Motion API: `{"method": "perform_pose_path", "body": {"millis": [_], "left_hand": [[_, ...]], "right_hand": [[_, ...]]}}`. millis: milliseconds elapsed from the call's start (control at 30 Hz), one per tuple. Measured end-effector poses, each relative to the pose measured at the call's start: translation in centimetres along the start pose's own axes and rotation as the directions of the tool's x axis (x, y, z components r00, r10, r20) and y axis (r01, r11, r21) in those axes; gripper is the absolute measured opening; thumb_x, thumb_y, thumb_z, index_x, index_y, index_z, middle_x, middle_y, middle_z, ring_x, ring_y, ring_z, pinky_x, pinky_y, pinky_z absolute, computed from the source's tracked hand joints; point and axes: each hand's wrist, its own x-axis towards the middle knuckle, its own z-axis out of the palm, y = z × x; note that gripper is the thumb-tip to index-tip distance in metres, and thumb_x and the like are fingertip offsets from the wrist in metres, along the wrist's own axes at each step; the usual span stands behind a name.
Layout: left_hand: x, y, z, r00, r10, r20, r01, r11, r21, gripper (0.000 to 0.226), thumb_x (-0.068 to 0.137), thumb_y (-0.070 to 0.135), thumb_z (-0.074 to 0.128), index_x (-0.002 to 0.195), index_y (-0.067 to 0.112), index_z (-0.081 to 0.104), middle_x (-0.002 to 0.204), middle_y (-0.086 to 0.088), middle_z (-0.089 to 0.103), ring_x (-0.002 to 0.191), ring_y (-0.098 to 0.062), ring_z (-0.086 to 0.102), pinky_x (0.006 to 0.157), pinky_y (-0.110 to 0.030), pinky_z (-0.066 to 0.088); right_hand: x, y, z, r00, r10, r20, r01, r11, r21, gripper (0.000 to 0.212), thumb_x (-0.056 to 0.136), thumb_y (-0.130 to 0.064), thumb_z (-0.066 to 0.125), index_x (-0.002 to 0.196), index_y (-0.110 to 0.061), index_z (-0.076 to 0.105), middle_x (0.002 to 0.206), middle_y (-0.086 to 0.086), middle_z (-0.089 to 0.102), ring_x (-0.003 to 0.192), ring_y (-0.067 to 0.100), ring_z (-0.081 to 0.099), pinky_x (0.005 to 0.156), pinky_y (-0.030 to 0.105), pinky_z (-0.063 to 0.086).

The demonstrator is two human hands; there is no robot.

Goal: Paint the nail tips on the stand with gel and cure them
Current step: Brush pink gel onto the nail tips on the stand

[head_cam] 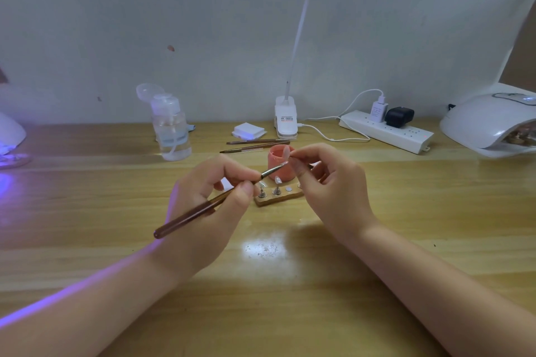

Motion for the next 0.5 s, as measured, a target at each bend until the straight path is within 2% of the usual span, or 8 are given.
{"method": "perform_pose_path", "body": {"millis": [67,167,233,300,400,500], "left_hand": [[0.07,0.08,-0.01,1.0,-0.008,-0.021,0.008,1.0,-0.003,0.018,0.079,0.036,0.052,0.084,0.026,0.066,0.079,0.009,0.07,0.078,-0.01,0.062,0.075,-0.036,0.049],[0.31,0.05,0.02,0.998,-0.039,-0.04,0.04,0.999,0.024,0.015,0.082,0.038,0.055,0.09,0.032,0.067,0.084,0.013,0.071,0.079,-0.006,0.061,0.072,-0.023,0.048],[0.4,-0.09,0.06,0.998,-0.051,-0.042,0.053,0.998,0.044,0.011,0.085,0.032,0.06,0.092,0.034,0.068,0.086,0.011,0.072,0.08,-0.007,0.061,0.07,-0.019,0.046],[0.36,-0.17,0.1,0.998,-0.049,-0.028,0.051,0.997,0.054,0.013,0.085,0.029,0.062,0.094,0.034,0.069,0.086,0.009,0.073,0.083,-0.01,0.063,0.07,-0.021,0.047],[0.22,-0.17,0.05,1.0,-0.022,0.005,0.021,0.997,0.075,0.016,0.082,0.04,0.058,0.093,0.037,0.069,0.085,0.01,0.073,0.083,-0.01,0.061,0.071,-0.021,0.045],[0.11,-0.3,-0.07,1.0,0.006,0.017,-0.008,0.997,0.082,0.018,0.079,0.039,0.053,0.086,0.033,0.069,0.081,0.01,0.071,0.079,-0.01,0.059,0.071,-0.026,0.045]], "right_hand": [[0.08,-0.09,-0.07,1.0,-0.024,-0.008,0.024,0.999,-0.04,0.002,0.087,-0.016,0.07,0.086,-0.015,0.071,0.069,-0.026,0.062,0.049,0.003,0.054,0.051,0.009,0.036],[0.14,-0.17,-0.11,0.999,-0.054,-0.008,0.053,0.994,-0.097,0.002,0.086,-0.016,0.071,0.087,-0.015,0.072,0.072,-0.031,0.059,0.053,0.009,0.054,0.052,0.008,0.036],[0.12,-0.19,-0.11,0.997,-0.071,-0.01,0.07,0.989,-0.127,0.001,0.085,-0.016,0.071,0.086,-0.015,0.072,0.072,-0.034,0.058,0.055,0.011,0.053,0.053,0.008,0.035],[0.11,-0.21,-0.14,0.997,-0.08,-0.01,0.078,0.986,-0.146,0.001,0.085,-0.016,0.071,0.086,-0.015,0.072,0.072,-0.035,0.056,0.056,0.011,0.054,0.053,0.007,0.035],[0.14,-0.2,-0.2,0.997,-0.08,-0.003,0.079,0.983,-0.166,0.002,0.085,-0.016,0.071,0.087,-0.014,0.072,0.075,-0.036,0.056,0.058,0.011,0.055,0.054,0.007,0.035],[0.09,-0.25,-0.17,0.997,-0.083,0.001,0.082,0.981,-0.174,0.003,0.085,-0.016,0.071,0.086,-0.013,0.072,0.079,-0.037,0.055,0.058,0.011,0.056,0.055,0.007,0.035]]}}
